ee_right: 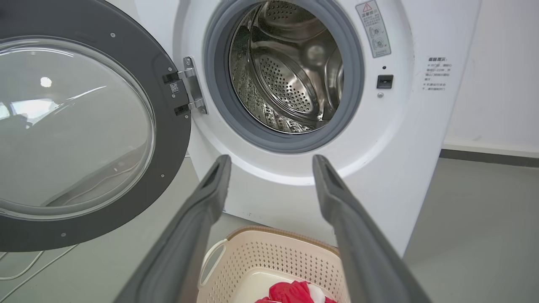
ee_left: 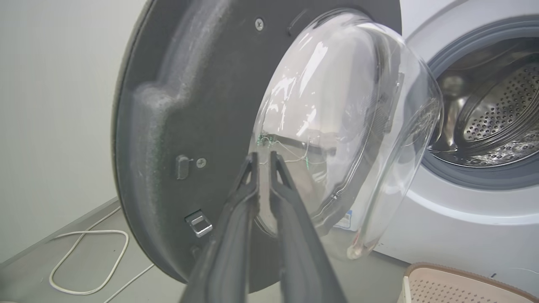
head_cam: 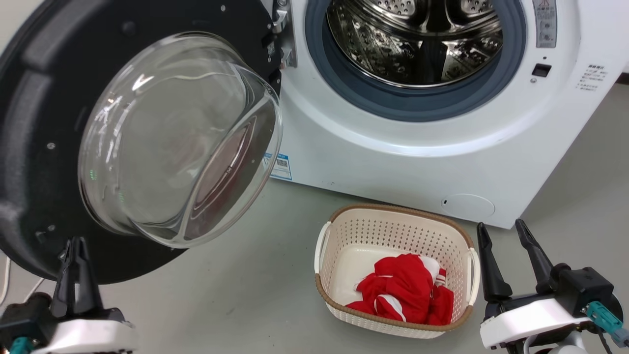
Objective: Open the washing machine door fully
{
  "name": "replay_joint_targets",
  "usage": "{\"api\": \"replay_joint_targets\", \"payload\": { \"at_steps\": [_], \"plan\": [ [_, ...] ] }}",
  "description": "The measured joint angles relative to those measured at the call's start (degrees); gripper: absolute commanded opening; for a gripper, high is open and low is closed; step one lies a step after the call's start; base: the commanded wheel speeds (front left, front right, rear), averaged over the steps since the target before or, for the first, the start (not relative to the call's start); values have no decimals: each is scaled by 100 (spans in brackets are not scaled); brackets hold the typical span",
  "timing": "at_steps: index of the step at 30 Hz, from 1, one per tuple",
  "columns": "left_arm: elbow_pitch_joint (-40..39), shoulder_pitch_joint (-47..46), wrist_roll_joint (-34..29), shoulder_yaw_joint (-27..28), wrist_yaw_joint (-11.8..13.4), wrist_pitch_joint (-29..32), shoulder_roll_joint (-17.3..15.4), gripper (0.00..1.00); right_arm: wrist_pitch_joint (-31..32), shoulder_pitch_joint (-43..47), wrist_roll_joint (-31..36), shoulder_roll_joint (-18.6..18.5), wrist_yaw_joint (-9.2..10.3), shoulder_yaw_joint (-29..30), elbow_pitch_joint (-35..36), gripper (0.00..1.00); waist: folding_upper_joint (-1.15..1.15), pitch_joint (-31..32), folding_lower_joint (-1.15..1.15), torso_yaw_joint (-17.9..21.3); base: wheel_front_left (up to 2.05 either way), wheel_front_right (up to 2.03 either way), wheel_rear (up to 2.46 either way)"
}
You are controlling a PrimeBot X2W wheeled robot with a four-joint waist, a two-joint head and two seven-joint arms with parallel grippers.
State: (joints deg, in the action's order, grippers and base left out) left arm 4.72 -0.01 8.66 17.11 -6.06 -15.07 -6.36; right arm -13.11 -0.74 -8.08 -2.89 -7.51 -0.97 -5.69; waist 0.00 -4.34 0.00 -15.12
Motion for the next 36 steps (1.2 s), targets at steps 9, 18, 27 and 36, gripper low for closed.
{"api": "replay_joint_targets", "payload": {
  "at_steps": [9,18,27,36],
  "plan": [
    [-588,427,-293,-641,-26,0,270,100,-3,58,44,0,0,27,104,100,0,160,0,48,0,0,0],
    [-533,375,-403,-1277,-10,0,325,100,-13,65,186,1,0,-34,397,100,0,213,0,473,0,0,0],
    [-459,76,-557,-1513,-55,0,252,100,53,102,349,-1,0,87,576,100,0,228,0,1139,0,0,0],
    [-360,-10,-590,-1547,-76,0,197,100,56,206,337,-1,0,136,575,100,0,251,0,1539,0,0,0]
  ]
}}
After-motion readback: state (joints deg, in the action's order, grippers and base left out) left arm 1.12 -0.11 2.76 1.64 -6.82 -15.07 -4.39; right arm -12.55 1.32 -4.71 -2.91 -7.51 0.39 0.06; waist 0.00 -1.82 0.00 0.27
